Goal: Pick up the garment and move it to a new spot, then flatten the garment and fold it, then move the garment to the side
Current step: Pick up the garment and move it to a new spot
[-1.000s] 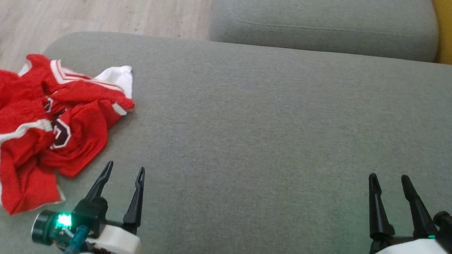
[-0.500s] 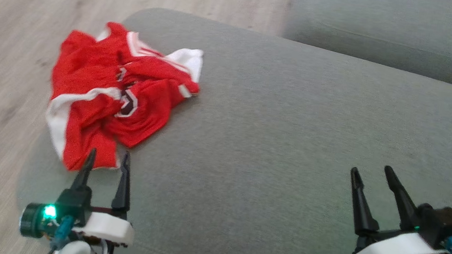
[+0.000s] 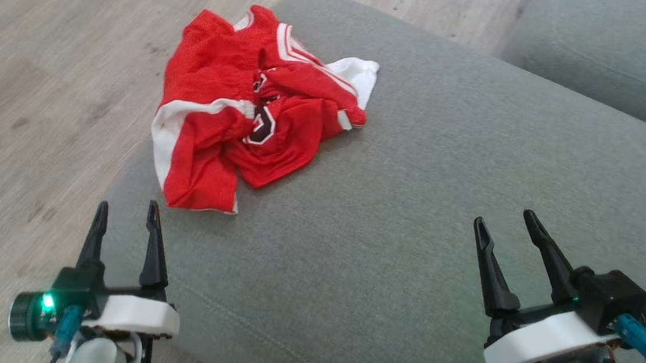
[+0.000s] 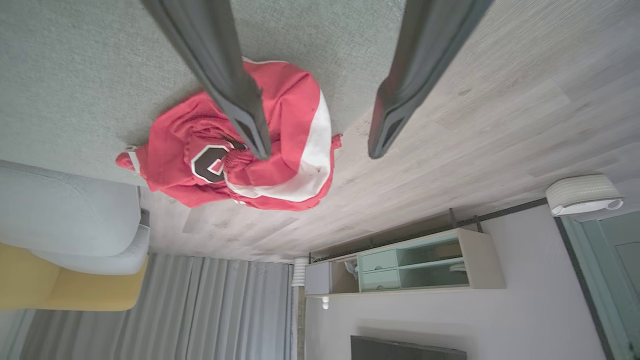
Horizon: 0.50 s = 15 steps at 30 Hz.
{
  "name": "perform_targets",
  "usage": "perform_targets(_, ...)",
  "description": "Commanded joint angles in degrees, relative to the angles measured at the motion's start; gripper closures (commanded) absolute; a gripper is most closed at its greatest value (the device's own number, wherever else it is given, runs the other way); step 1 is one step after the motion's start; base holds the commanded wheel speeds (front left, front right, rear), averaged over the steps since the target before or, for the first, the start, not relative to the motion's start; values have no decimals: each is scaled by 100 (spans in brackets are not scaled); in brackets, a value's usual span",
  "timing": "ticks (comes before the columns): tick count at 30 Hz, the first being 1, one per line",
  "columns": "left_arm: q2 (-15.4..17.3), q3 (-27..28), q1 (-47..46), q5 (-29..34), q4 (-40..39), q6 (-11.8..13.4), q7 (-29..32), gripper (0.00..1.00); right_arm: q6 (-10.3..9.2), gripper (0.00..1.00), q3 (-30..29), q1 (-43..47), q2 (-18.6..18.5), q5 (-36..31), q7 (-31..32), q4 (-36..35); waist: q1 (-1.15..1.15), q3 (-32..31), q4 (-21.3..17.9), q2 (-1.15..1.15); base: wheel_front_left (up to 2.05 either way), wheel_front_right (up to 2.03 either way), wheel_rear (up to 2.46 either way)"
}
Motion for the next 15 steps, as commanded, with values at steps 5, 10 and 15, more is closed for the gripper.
perform_targets(5, -68, 407, -141, 160, -553, 60, -67, 0, -4, 0, 142, -311, -116, -12, 56, -303, 0, 101, 86, 0, 0, 0, 0)
perform_targets(10, -157, 613, -170, 369, -841, -36, -68, 0, -4, 0, 122, -386, -171, -15, 160, -414, 0, 306, 57, 0, 0, 0, 0)
perform_targets(15, -235, 780, -511, 454, -683, -228, -68, 0, -4, 0, 66, -473, -291, -65, 362, -619, 0, 675, -2, 0, 0, 0, 0)
